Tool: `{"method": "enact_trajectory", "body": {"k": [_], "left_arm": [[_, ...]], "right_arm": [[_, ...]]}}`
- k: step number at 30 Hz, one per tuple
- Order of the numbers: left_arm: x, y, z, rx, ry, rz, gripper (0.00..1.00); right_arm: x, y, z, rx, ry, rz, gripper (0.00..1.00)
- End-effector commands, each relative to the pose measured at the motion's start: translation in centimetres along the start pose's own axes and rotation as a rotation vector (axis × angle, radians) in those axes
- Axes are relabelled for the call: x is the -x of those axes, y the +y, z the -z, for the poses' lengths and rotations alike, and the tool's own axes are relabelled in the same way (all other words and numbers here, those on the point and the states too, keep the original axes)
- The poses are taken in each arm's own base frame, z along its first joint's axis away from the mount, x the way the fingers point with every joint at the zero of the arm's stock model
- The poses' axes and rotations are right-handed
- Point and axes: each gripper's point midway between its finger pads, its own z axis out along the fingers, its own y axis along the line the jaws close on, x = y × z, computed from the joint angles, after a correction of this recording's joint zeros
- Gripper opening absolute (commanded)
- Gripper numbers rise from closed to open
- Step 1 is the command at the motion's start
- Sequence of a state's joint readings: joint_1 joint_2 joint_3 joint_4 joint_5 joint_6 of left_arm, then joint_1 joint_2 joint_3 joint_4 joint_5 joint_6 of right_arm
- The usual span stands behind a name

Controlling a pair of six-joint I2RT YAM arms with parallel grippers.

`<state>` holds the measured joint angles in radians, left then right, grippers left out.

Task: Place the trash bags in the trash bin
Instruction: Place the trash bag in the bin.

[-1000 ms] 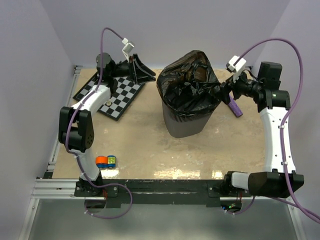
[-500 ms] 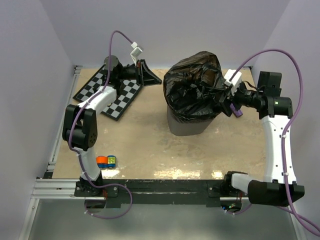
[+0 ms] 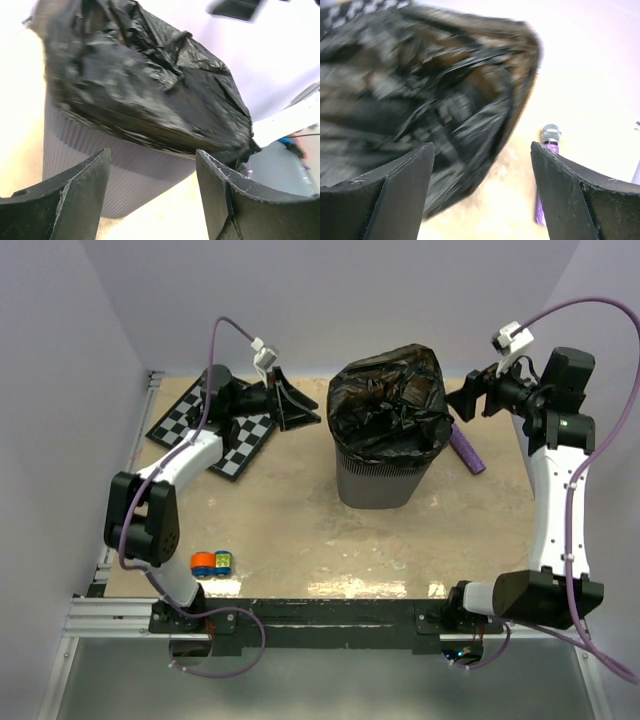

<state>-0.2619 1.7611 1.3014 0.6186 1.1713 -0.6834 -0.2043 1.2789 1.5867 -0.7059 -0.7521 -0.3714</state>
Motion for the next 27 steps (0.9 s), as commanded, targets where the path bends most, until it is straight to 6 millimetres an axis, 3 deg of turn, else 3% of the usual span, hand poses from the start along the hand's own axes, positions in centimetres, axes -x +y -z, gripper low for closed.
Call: {"method": "enact_trajectory", "body": {"k": [1, 3, 6, 8, 11, 16, 18, 23, 24, 27], "left_arm": [[0.5, -3.5, -0.1, 0.049, -0.037, -0.226, 0.73], [-1.6, -3.2, 0.2, 0.126, 0.013, -0.329, 0.73], [-4.4, -3.1, 1.6, 0.191, 0.0, -0.4, 0.7], [-6.2, -3.7, 1.6, 0.191, -0.008, -0.434, 0.68], [-7.3, -3.6, -0.3, 0.189, -0.017, -0.435, 0.63], [-5.9, -3.5, -3.2, 0.187, -0.089, -0.457, 0.61], [-5.4, -3.3, -3.3, 0.197, -0.094, -0.468, 0.61], [-4.3, -2.4, -2.5, 0.281, -0.065, -0.534, 0.64], [-4.1, -2.2, -2.4, 0.298, -0.056, -0.553, 0.65], [-3.8, -2.1, -2.3, 0.306, -0.018, -0.602, 0.68]], "right_arm": [[3.2, -4.1, -0.9, -0.123, -0.172, -0.119, 0.81], [2.7, -7.0, -0.7, -0.266, -0.217, -0.103, 0.8], [-1.6, -10.4, -2.1, -0.408, -0.175, -0.141, 0.76], [-5.0, -10.7, -4.5, -0.359, -0.123, -0.181, 0.71], [-8.6, -9.8, -6.9, -0.283, -0.086, -0.328, 0.62], [-12.8, -5.1, -7.4, -0.145, 0.016, -0.417, 0.59], [-13.8, -2.1, -7.2, -0.061, 0.046, -0.452, 0.59], [-14.8, 7.9, -7.5, 0.232, 0.083, -0.451, 0.63], [-14.9, 9.0, -7.5, 0.266, 0.086, -0.442, 0.63], [-16.3, 9.6, -7.7, 0.283, 0.13, -0.469, 0.63]]}}
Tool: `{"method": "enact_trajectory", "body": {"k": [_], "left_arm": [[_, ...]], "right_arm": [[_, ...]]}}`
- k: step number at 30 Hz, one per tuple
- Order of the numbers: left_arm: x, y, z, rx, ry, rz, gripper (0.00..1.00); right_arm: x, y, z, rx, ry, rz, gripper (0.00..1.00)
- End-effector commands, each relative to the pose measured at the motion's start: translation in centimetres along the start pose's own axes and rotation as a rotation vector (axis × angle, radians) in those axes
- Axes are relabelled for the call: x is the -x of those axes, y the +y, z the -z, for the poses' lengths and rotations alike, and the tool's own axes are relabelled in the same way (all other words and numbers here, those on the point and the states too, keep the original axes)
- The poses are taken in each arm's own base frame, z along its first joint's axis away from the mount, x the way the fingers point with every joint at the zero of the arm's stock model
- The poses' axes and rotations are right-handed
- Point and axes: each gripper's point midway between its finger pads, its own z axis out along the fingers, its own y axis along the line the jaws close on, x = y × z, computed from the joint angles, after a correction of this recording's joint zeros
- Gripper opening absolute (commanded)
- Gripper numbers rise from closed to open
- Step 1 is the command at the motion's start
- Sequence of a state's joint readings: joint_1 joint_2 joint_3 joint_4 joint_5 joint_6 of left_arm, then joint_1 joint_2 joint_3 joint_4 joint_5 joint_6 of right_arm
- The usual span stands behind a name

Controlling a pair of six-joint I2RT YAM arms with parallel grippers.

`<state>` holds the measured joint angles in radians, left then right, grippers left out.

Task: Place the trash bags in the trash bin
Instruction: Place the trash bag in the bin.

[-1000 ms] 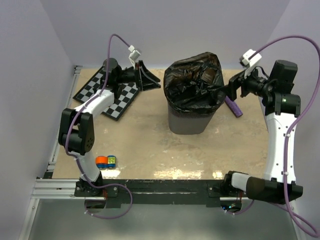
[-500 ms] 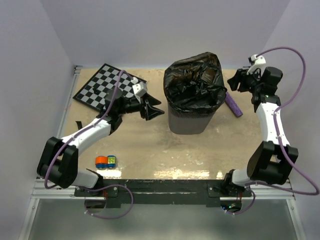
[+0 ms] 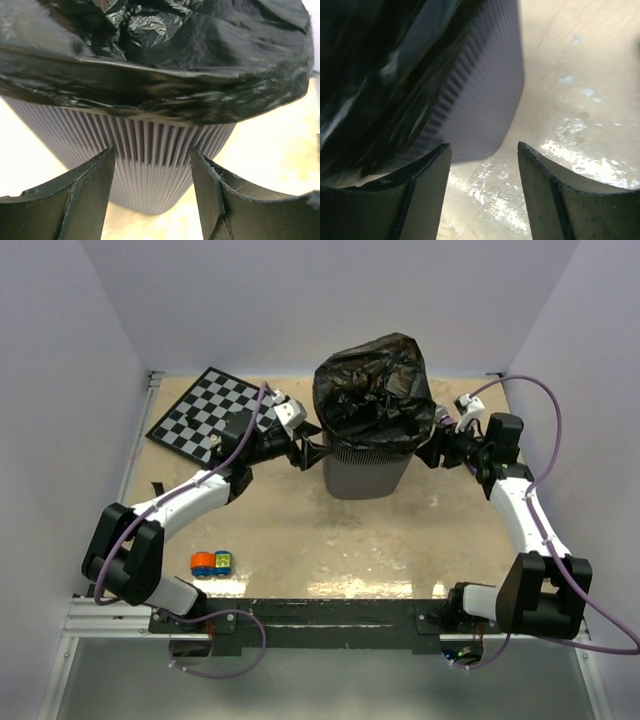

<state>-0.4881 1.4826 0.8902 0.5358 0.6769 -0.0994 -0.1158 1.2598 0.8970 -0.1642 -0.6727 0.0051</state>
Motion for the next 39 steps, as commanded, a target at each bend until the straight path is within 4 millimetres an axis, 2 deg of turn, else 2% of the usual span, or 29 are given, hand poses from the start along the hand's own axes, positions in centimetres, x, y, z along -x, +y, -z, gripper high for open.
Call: {"method": "enact_trajectory", "body": {"k": [1, 3, 6, 8, 10, 11, 12, 15, 17, 18, 20, 23, 25, 26, 28, 29, 31, 32, 34, 36, 38, 39], "left_arm": [[4.5, 0.5, -0.6, 0.027, -0.054, -0.212, 0.68], [4.9, 1.7, -0.7, 0.081, -0.053, -0.251, 0.67], [4.6, 5.7, -0.5, 0.244, -0.008, -0.344, 0.67], [4.9, 8.7, 0.5, 0.358, 0.016, -0.386, 0.67], [5.3, 10.8, 2.2, 0.374, 0.006, -0.366, 0.66], [5.7, 12.2, 3.7, 0.382, 0.002, -0.353, 0.66], [5.5, 12.7, 4.6, 0.371, 0.014, -0.332, 0.66], [5.4, 13.2, 6.3, 0.362, 0.059, -0.308, 0.66], [5.8, 14.1, 7.4, 0.41, 0.057, -0.257, 0.66], [6.3, 15.2, 8.4, 0.457, 0.021, -0.133, 0.66], [6.8, 15.1, 8.3, 0.457, -0.021, -0.029, 0.65], [7.8, 14.4, 7.8, 0.421, -0.071, 0.029, 0.65], [8.2, 14.2, 7.7, 0.422, -0.09, 0.071, 0.66], [8.2, 14.1, 7.7, 0.42, -0.093, 0.085, 0.65], [8.2, 14.0, 7.9, 0.428, -0.096, 0.094, 0.65], [8.3, 13.8, 8.1, 0.43, -0.094, 0.094, 0.66], [8.6, 13.3, 8.2, 0.419, -0.088, 0.081, 0.66], [8.8, 13.0, 8.3, 0.411, -0.084, 0.081, 0.66], [8.8, 11.8, 8.3, 0.361, -0.073, 0.075, 0.68], [8.6, 10.4, 8.3, 0.302, -0.059, 0.045, 0.68], [8.3, 10.0, 8.5, 0.293, -0.041, 0.034, 0.69], [8.1, 10.0, 8.6, 0.295, -0.027, 0.027, 0.69]], "right_arm": [[-2.3, 6.0, -0.3, 0.271, 0.074, -0.036, 0.63], [-3.5, 7.0, -0.2, 0.335, 0.091, -0.054, 0.61], [-5.1, 8.5, 0.1, 0.413, 0.106, -0.072, 0.62], [-5.6, 9.5, 0.4, 0.455, 0.1, -0.075, 0.63], [-6.0, 9.7, 0.7, 0.456, 0.107, -0.087, 0.63], [-5.9, 9.7, 1.1, 0.451, 0.112, -0.066, 0.63], [-5.7, 10.0, 1.7, 0.459, 0.117, -0.056, 0.63], [-3.1, 10.1, 3.2, 0.439, 0.111, 0.0, 0.61], [-0.5, 8.0, 4.0, 0.345, 0.088, 0.023, 0.59], [3.9, 3.2, 4.0, 0.139, -0.003, 0.019, 0.55], [6.2, -0.2, 2.9, 0.005, -0.064, 0.031, 0.55], [8.0, -4.6, 0.2, -0.09, -0.119, 0.056, 0.54], [7.7, -6.9, -1.8, -0.115, -0.101, 0.049, 0.52], [7.6, -7.5, -2.7, -0.11, -0.117, 0.019, 0.52], [7.5, -7.4, -3.9, -0.071, -0.135, -0.009, 0.52], [7.2, -6.7, -4.4, -0.041, -0.132, -0.018, 0.52], [6.5, -3.4, -5.3, 0.057, -0.11, 0.0, 0.52], [6.2, -0.9, -5.7, 0.112, -0.097, 0.016, 0.54], [5.1, 5.5, -6.3, 0.255, -0.08, 0.061, 0.56], [3.5, 11.5, -6.1, 0.403, -0.052, 0.087, 0.59], [1.2, 15.5, -5.7, 0.501, 0.004, 0.117, 0.6], [0.3, 15.7, -5.5, 0.504, 0.033, 0.129, 0.6]]}}
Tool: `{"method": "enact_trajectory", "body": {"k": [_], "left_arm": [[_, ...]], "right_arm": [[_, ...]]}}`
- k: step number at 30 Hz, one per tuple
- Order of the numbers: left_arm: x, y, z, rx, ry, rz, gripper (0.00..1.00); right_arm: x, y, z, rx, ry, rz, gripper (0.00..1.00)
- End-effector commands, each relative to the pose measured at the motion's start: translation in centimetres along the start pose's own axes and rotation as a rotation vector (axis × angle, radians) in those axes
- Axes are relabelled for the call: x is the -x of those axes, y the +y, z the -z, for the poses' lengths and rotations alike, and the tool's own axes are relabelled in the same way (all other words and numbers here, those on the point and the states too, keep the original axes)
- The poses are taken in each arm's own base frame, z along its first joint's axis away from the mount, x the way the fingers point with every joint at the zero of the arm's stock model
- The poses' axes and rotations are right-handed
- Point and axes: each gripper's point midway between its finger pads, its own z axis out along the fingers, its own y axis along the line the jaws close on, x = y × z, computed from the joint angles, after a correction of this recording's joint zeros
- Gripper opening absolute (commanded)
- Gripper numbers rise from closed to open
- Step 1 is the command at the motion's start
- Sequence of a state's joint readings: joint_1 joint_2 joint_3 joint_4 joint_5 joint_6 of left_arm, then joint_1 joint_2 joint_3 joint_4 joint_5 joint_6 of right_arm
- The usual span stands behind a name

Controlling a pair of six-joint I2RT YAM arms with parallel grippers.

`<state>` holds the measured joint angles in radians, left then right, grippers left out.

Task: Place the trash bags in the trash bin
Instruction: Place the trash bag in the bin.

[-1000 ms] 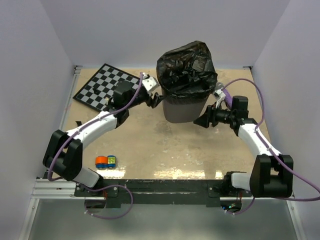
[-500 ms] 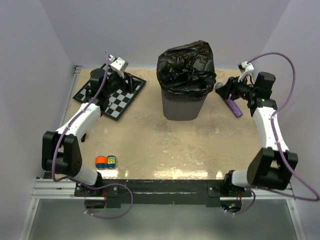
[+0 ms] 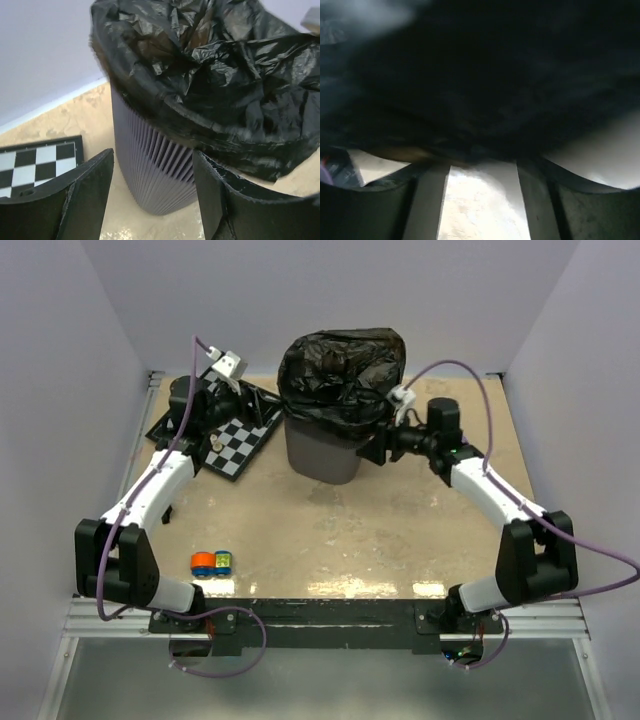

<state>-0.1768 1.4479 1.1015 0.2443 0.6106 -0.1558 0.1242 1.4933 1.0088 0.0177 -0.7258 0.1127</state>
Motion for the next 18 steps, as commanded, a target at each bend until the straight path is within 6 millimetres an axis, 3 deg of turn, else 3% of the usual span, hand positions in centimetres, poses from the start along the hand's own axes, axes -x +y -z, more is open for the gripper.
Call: {"method": "enact_trajectory", "body": {"k": [1, 4, 9, 13, 16, 18], "left_arm": [[2.1, -2.1, 1.4, -0.079, -0.016, -0.089, 0.7], [2.2, -0.8, 1.7, -0.002, 0.017, -0.125, 0.7], [2.3, 2.0, 3.6, 0.129, 0.087, -0.201, 0.71], [2.9, 3.0, 5.4, 0.123, 0.128, -0.187, 0.74], [4.3, 2.5, 6.5, 0.024, 0.111, -0.159, 0.75], [5.5, 2.3, 6.9, -0.051, 0.053, -0.076, 0.76]], "right_arm": [[-0.4, 8.7, -0.1, 0.234, 0.022, 0.132, 0.6], [-0.2, 7.3, 0.6, 0.194, 0.075, 0.159, 0.61], [0.5, 3.6, 4.2, 0.136, 0.153, 0.115, 0.61], [1.7, 4.2, 6.9, 0.2, 0.253, 0.303, 0.63], [4.3, 3.3, 8.2, 0.147, 0.228, 0.339, 0.68], [8.4, 0.9, 9.0, 0.051, 0.107, 0.303, 0.73]]}}
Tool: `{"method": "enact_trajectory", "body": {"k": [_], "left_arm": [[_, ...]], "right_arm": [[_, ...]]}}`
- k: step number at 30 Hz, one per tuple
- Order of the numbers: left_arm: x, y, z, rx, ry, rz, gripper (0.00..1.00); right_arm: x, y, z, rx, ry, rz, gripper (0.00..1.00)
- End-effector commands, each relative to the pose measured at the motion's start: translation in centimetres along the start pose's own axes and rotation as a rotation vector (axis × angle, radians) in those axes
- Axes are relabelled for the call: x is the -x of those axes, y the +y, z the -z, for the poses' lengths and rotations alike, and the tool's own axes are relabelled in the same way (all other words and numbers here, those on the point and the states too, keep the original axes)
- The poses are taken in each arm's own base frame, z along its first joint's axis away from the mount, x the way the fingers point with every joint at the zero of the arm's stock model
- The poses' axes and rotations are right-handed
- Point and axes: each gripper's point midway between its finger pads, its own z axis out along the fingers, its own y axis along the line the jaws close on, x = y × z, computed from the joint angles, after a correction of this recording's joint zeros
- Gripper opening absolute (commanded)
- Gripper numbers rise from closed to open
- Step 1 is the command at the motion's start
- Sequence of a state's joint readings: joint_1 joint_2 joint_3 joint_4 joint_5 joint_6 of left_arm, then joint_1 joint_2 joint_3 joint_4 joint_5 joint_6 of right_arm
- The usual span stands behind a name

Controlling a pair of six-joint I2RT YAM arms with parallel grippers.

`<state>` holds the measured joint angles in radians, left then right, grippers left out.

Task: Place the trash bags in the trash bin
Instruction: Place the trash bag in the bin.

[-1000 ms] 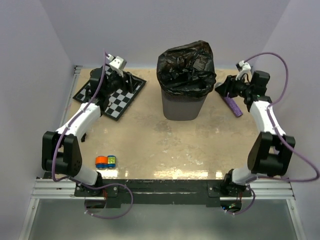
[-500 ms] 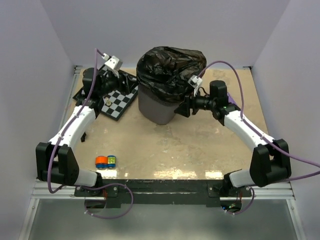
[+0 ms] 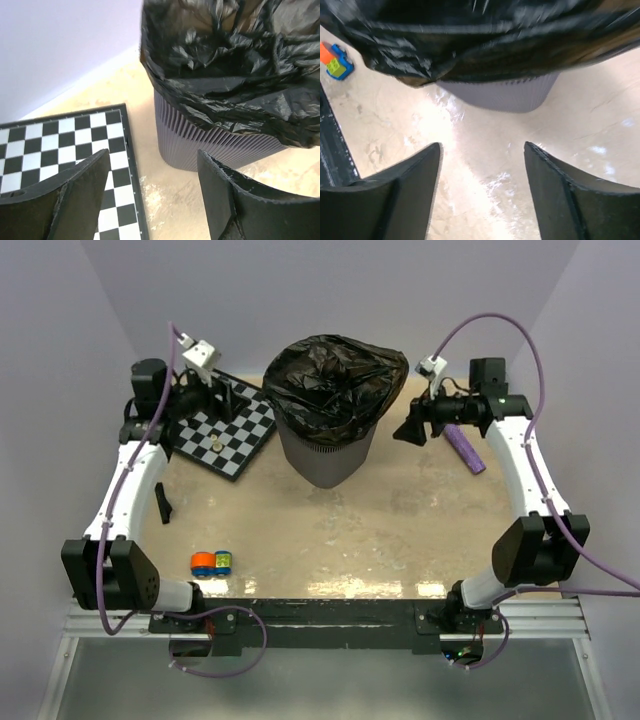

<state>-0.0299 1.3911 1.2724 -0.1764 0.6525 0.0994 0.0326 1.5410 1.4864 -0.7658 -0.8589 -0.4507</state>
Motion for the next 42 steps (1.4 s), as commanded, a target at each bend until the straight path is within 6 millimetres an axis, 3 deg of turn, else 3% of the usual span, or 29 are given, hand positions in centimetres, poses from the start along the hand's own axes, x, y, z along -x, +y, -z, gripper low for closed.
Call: {"method": "enact_trajectory", "body": {"k": [1, 4, 7, 13, 18, 19, 24, 27, 30, 35, 42], "left_arm": [[3.9, -1.1, 2.1, -0.172, -0.113, 0.098, 0.76], [5.6, -1.9, 1.2, -0.265, -0.209, 0.166, 0.77], [6.3, -1.8, 0.1, -0.295, -0.256, 0.243, 0.78], [6.7, -1.9, -2.5, -0.33, -0.237, 0.29, 0.79], [5.4, -1.6, -3.4, -0.348, -0.183, 0.347, 0.77], [5.3, -2.9, -3.9, -0.374, -0.171, 0.351, 0.77], [4.4, -3.1, -4.5, -0.369, -0.144, 0.373, 0.71], [4.2, -3.2, -4.6, -0.372, -0.137, 0.376, 0.58], [4.0, -3.4, -4.4, -0.382, -0.123, 0.377, 0.46], [3.8, -3.7, -4.0, -0.387, -0.108, 0.378, 0.35], [3.4, -3.6, -4.0, -0.384, -0.103, 0.379, 0.19]], "right_arm": [[4.9, -2.7, 4.4, -0.092, -0.149, -0.019, 0.76], [9.9, -5.2, 5.8, -0.127, -0.355, -0.056, 0.85], [12.8, -7.0, 5.6, -0.132, -0.471, -0.109, 0.98], [15.1, -8.1, 4.4, -0.024, -0.54, -0.149, 0.98], [16.5, -7.2, 3.6, 0.058, -0.558, -0.14, 0.98], [16.7, -6.9, 3.3, 0.074, -0.558, -0.135, 0.98], [16.7, -6.4, 1.1, 0.102, -0.546, -0.155, 0.98], [16.4, -6.8, 0.1, 0.09, -0.541, -0.173, 0.97], [16.1, -7.6, -0.3, 0.067, -0.536, -0.176, 0.94], [16.1, -8.4, -0.5, 0.036, -0.537, -0.158, 0.91], [14.5, -9.3, -1.3, 0.002, -0.5, -0.181, 0.86]]}}
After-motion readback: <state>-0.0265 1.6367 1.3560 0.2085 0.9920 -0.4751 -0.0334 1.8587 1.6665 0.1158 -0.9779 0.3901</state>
